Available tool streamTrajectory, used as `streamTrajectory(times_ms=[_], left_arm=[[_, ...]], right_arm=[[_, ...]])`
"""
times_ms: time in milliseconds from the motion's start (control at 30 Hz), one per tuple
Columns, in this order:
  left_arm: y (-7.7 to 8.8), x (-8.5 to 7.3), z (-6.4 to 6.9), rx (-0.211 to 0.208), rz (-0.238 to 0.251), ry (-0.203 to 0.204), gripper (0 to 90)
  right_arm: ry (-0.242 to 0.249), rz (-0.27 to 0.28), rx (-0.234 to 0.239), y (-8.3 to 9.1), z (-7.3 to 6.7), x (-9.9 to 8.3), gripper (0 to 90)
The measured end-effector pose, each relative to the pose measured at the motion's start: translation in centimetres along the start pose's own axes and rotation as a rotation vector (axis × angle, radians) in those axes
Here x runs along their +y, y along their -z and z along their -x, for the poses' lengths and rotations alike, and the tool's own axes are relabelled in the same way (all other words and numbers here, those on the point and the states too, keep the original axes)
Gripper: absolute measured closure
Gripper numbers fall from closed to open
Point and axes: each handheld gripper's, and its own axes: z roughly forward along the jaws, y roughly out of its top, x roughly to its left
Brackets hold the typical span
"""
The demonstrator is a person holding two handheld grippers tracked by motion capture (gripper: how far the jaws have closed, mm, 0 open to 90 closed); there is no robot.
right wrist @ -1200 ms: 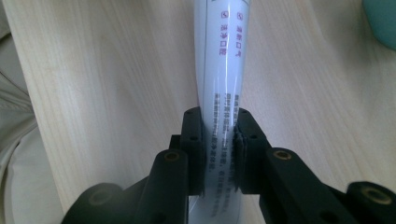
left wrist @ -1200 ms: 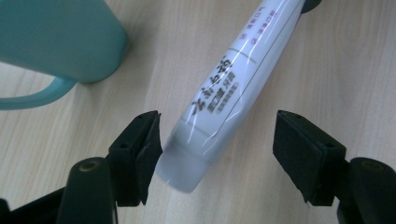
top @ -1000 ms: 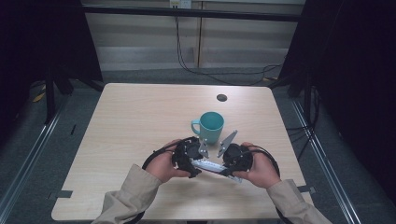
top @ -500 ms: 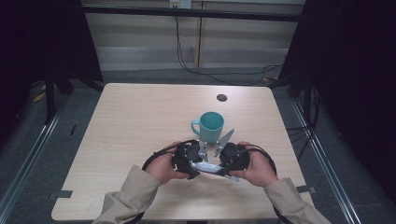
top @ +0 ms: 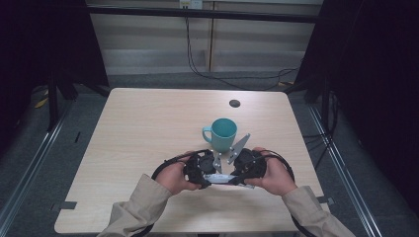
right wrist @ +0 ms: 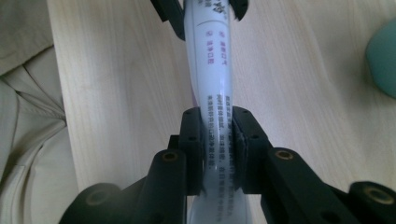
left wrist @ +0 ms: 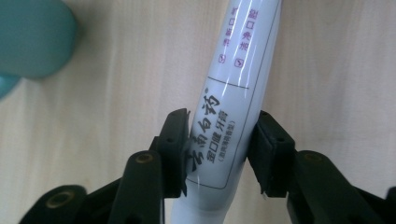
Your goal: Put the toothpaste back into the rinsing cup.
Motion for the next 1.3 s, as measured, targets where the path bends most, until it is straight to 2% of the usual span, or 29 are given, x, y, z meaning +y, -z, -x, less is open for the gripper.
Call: streamTrajectory(times_ms=[67, 100, 167, 233, 267, 333, 367, 400, 467, 600, 733, 833, 933, 967, 1167, 1300], left_arm=[[0.0, -0.2, 0.0, -0.024, 0.008, 0.030, 65.3], [0.1, -0.3, 0.1, -0.040, 0.017, 0.040, 67.4], [0.2, -0.4, 0.2, -0.041, 0.016, 0.032, 68.8], [0.3, -0.5, 0.2, -0.039, 0.024, 0.051, 69.2], [0.3, -0.6, 0.1, -0.046, 0.035, 0.062, 70.0], [0.5, -0.8, 0.0, -0.050, 0.049, 0.083, 70.2], [0.6, -1.1, -0.1, -0.057, 0.062, 0.104, 70.3], [0.7, -1.1, -0.1, -0.054, 0.060, 0.109, 70.3], [1.1, -1.4, -0.3, -0.046, 0.058, 0.119, 70.4], [1.5, -2.0, -0.6, -0.034, 0.056, 0.150, 70.4], [1.8, -2.7, -0.9, -0.026, 0.056, 0.176, 70.4], [2.0, -3.0, -1.0, -0.025, 0.054, 0.174, 70.4], [2.2, -3.5, -1.1, -0.018, 0.063, 0.202, 70.5], [2.3, -3.6, -1.2, -0.018, 0.063, 0.209, 70.5], [2.8, -4.4, -1.7, 0.001, 0.090, 0.253, 70.7], [3.2, -5.0, -2.2, 0.015, 0.112, 0.279, 70.7]], right_arm=[[0.000, 0.016, 0.007, 0.1, 0.1, 0.0, 71.8], [0.003, 0.053, 0.015, 0.2, 0.3, -0.2, 71.1], [0.004, 0.063, 0.029, 0.1, 0.5, -0.3, 69.1], [-0.006, 0.069, 0.024, 0.1, 0.5, -0.3, 67.7], [-0.031, 0.091, 0.017, 0.1, 0.6, -0.4, 63.8], [-0.040, 0.104, 0.011, 0.2, 0.6, -0.4, 60.3], [-0.066, 0.124, 0.000, 0.3, 0.7, -0.5, 50.8], [-0.066, 0.124, 0.000, 0.3, 0.7, -0.5, 50.8], [-0.088, 0.157, -0.032, 0.6, 1.0, -0.6, 40.2], [-0.143, 0.215, -0.023, 1.5, 1.7, -1.2, 32.2], [-0.166, 0.237, -0.036, 2.1, 2.0, -1.7, 29.6], [-0.186, 0.257, -0.049, 2.5, 2.2, -2.2, 29.2], [-0.215, 0.266, -0.057, 2.6, 2.6, -2.8, 29.1], [-0.232, 0.273, -0.055, 2.6, 2.8, -3.2, 28.9], [-0.259, 0.306, -0.052, 2.3, 3.0, -4.1, 28.5], [-0.262, 0.297, -0.039, 1.7, 2.9, -4.5, 30.7]])
